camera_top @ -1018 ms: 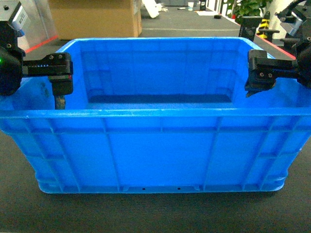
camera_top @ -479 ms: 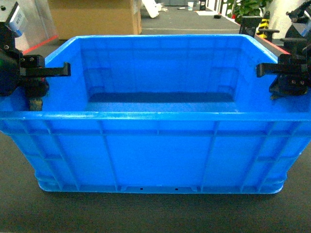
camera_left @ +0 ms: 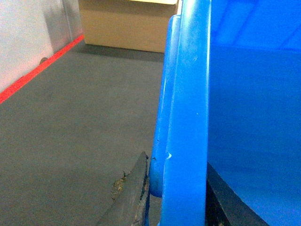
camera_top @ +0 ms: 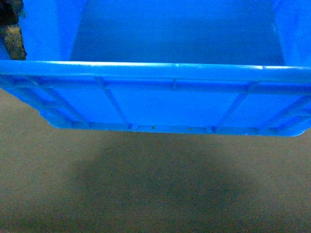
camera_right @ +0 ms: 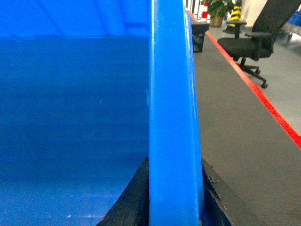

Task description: Place box next to blue box on left shelf

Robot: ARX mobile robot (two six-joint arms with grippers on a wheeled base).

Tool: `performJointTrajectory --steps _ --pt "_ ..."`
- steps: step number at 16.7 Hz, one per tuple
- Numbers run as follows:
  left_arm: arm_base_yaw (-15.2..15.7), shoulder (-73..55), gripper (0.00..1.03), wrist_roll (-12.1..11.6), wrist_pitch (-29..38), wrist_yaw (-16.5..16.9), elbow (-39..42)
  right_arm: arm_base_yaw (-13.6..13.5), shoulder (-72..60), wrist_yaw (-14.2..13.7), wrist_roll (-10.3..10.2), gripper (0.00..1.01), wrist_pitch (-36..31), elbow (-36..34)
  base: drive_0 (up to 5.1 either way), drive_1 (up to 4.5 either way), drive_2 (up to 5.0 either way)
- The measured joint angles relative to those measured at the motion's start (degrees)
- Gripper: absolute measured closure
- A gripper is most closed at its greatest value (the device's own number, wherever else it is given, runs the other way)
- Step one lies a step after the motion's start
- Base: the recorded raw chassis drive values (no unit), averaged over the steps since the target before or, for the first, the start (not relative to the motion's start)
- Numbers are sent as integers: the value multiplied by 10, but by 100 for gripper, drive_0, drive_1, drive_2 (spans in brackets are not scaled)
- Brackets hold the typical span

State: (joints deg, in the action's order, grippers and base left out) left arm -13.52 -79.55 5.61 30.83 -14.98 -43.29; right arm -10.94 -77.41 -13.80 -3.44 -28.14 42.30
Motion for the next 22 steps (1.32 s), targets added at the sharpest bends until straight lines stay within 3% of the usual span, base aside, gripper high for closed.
performJointTrajectory --steps 5,12,22 --pt "-14 34 84 -1 31 -3 73 6 47 -7 10 79 -22 -77 0 0 0" --pt "-16 42 84 -2 35 -3 74 6 56 -6 14 79 -26 -77 0 0 0" --pt "-18 43 84 -2 34 -2 74 9 56 -6 15 79 -27 -77 -169 -169 -169"
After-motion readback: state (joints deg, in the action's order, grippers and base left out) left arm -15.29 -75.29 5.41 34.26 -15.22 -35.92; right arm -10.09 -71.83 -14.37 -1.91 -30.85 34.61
